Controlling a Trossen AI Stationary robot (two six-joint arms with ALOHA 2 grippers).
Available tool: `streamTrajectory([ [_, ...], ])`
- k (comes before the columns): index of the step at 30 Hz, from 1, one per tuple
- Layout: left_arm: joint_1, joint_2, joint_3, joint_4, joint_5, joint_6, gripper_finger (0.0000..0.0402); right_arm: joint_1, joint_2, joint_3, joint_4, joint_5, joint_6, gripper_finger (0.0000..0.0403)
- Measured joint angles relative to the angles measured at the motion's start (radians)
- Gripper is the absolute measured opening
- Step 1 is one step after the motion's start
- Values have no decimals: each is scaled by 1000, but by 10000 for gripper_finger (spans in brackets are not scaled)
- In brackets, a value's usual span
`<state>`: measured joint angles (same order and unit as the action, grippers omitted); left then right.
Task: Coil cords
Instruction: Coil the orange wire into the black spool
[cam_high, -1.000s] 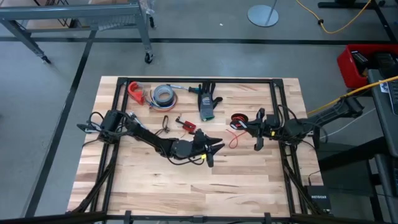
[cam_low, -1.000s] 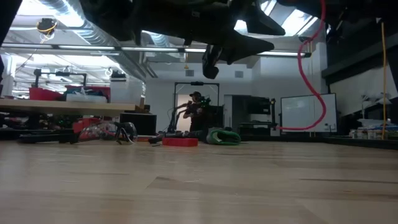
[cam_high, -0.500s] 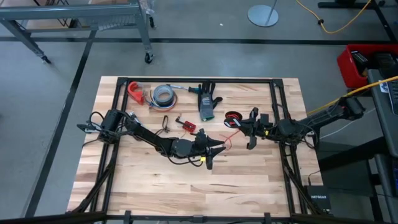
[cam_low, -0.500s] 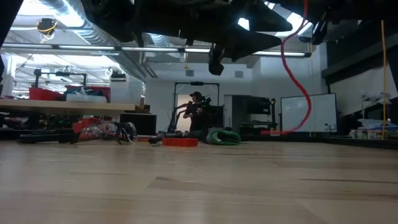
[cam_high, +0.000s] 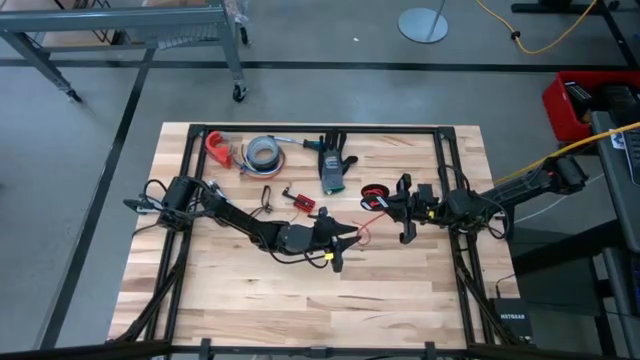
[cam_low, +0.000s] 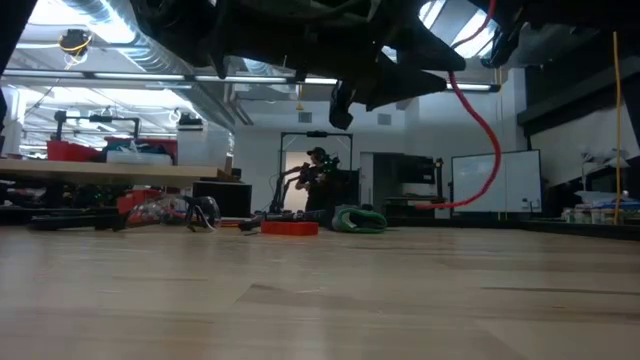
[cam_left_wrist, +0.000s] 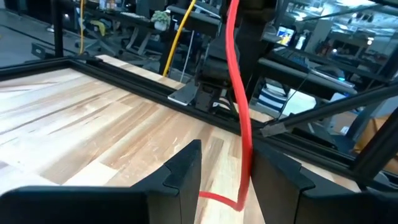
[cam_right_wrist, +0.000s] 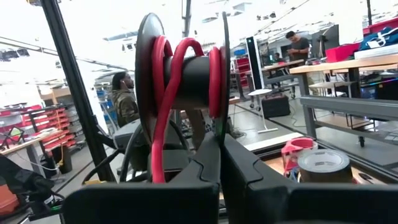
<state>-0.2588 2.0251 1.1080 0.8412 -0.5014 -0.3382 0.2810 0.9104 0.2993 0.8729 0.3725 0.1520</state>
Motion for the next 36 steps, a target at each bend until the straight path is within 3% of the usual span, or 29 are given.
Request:
streamTrajectory([
  [6, 0, 0, 0, -25, 0, 1, 109, 0, 0, 0, 0, 0, 0, 1],
  [14, 0, 0, 0, -54, -22, -5, 11, 0, 0, 0, -2, -12, 0, 1],
  [20, -2, -9, 0, -113, -86, -34, 4, 0, -1, 2, -45, -102, 0, 1],
  [36, -26, -9, 0, -302, -138, -245, 1, 0, -81, 2, -514, -145, 98, 1],
])
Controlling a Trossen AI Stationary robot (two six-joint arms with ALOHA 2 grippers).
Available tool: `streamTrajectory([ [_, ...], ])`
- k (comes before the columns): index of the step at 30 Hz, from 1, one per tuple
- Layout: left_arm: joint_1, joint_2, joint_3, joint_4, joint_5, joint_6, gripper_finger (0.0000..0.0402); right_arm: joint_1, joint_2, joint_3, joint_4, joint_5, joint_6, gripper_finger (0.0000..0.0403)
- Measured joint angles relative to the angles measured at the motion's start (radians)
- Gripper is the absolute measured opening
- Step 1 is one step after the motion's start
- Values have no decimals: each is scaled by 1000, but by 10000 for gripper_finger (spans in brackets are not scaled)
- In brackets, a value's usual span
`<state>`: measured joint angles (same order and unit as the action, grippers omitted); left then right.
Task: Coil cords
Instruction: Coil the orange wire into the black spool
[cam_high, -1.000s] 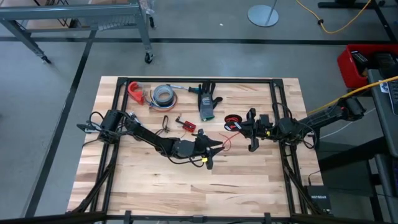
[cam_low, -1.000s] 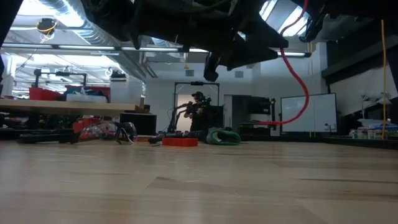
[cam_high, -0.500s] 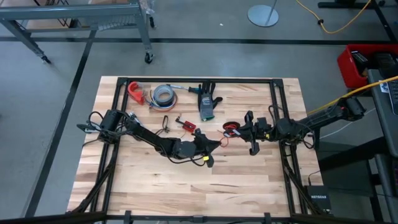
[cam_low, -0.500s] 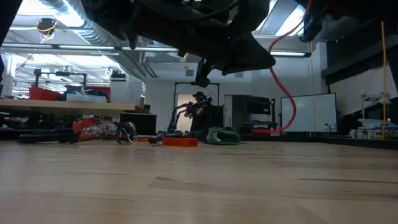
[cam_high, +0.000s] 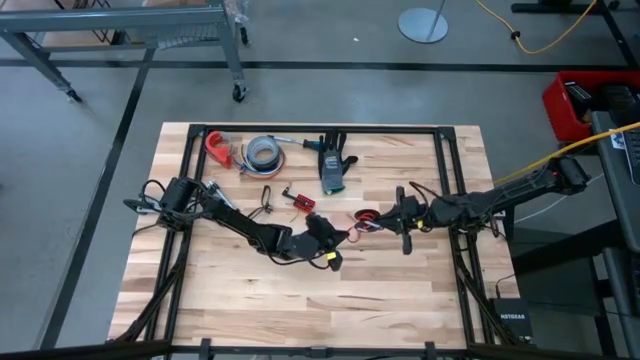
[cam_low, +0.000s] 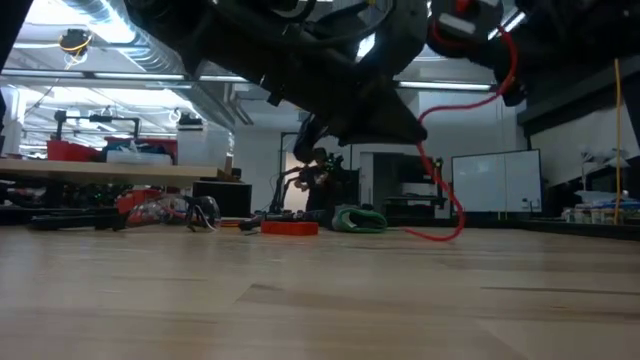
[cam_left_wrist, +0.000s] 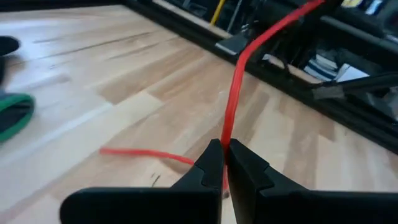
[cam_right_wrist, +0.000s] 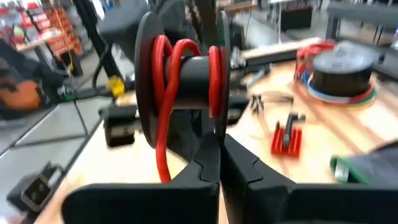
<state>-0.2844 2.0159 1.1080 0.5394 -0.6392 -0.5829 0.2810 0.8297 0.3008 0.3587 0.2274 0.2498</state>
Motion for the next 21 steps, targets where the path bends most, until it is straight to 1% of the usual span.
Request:
streamTrajectory([
  [4, -4, -21, 0, -105, -33, -61, 1, 0, -16, 0, -101, -23, 33, 1],
  [8, -5, -88, 0, -273, -70, -125, 0, 0, -30, 0, -203, -38, 62, 1],
  [10, -5, -121, 0, -320, -72, -136, 0, 0, -30, 0, -233, -38, 66, 1],
  [13, -5, -160, 0, -350, -72, -135, 0, 0, -30, 0, -250, -35, 67, 1],
  [17, -5, -186, 0, -349, -66, -141, 0, 0, -29, 0, -275, 10, 80, 1],
  [21, -5, -188, 0, -357, -16, -186, 0, 0, -30, 0, -281, 69, 86, 1],
])
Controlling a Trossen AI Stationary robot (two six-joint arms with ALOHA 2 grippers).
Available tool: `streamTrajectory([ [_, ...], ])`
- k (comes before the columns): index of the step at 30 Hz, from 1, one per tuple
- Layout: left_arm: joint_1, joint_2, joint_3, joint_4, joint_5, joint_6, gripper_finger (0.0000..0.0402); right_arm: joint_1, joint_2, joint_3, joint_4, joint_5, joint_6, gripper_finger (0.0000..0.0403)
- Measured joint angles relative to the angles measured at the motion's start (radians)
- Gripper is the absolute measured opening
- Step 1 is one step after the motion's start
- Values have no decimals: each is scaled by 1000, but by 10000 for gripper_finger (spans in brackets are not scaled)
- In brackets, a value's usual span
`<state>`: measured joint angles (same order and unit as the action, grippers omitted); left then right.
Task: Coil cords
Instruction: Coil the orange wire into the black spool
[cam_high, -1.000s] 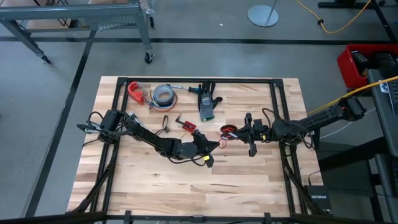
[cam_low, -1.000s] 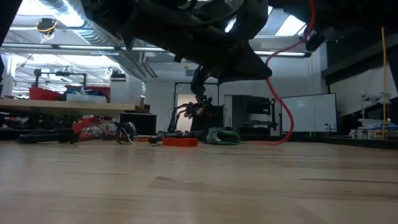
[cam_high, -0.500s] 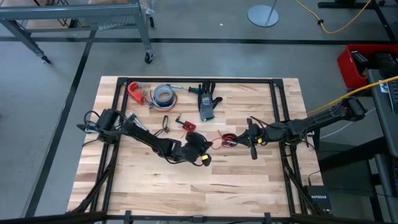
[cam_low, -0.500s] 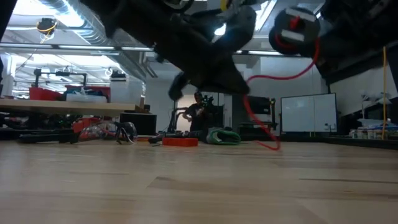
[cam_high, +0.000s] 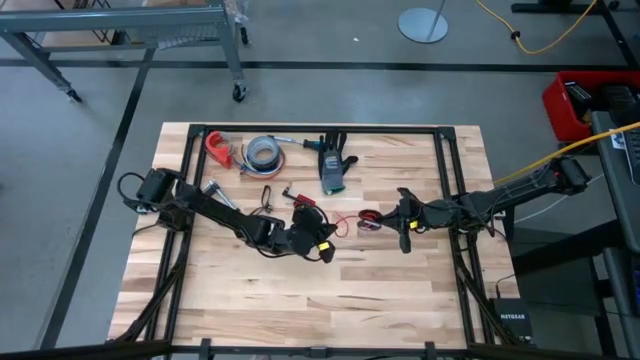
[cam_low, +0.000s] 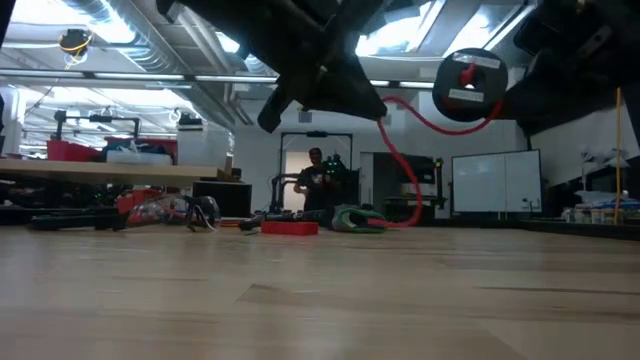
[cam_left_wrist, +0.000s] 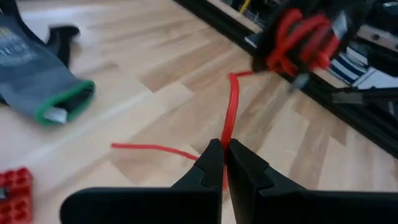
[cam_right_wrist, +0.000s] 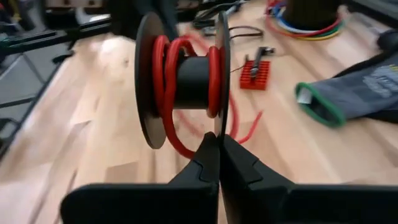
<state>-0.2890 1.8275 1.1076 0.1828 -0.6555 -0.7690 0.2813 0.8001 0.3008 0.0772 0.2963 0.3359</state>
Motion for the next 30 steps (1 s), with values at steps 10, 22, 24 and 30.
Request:
streamTrajectory([
  [10, -6, 0, -1, -77, 24, -102, 0, 0, 0, 0, 46, 64, 0, 1],
  [22, -6, -2, -1, -77, 24, -88, 0, 0, 0, 0, -94, -2, 32, 1],
  [24, -6, -4, -1, -77, 24, -88, 0, 0, 0, 0, -119, -2, 43, 1],
  [30, 17, -6, -1, -63, 25, -88, 0, 0, 0, 0, -144, -20, 59, 1],
])
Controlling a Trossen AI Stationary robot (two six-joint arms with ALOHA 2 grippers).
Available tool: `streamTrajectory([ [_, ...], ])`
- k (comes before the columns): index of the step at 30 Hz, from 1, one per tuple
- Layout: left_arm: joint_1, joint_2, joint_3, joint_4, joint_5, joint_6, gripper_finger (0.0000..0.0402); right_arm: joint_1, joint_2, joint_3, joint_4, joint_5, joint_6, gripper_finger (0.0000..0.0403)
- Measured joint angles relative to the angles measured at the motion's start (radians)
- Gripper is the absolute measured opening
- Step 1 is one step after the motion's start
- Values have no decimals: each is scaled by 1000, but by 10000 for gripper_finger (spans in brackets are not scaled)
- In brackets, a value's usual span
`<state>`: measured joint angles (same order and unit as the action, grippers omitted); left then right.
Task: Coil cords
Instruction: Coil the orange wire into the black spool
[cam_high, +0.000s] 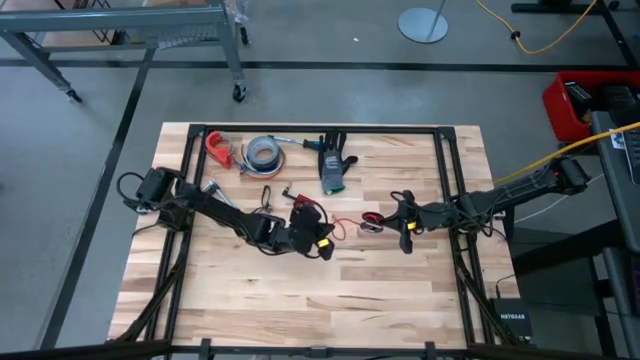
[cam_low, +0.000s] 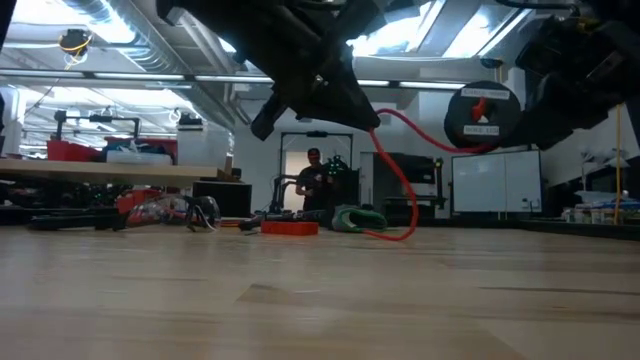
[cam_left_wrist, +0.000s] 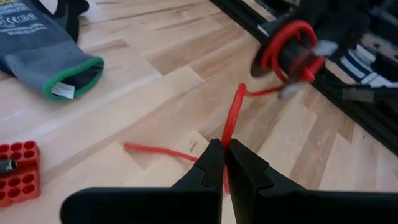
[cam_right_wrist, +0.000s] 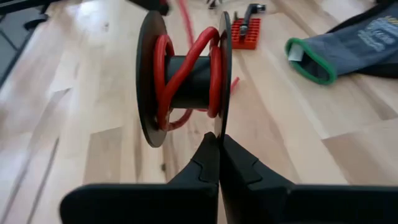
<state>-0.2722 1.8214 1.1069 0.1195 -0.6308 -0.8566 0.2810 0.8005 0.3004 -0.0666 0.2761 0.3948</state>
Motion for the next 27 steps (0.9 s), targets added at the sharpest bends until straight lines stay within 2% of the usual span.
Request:
streamTrajectory([
  [5, 28, 0, 0, 70, 10, 5, 0, 0, 3, 0, -4, -5, 1, 1],
  [12, 62, 0, 0, 242, 62, 91, 0, 0, 3, 0, -5, 54, 2, 1],
  [19, 66, 0, 30, 241, 82, 83, 0, 0, 3, 0, -2, 152, 49, 1],
  [27, 77, 0, 80, 240, 82, 132, 0, 0, 10, 0, 34, 180, 79, 1],
])
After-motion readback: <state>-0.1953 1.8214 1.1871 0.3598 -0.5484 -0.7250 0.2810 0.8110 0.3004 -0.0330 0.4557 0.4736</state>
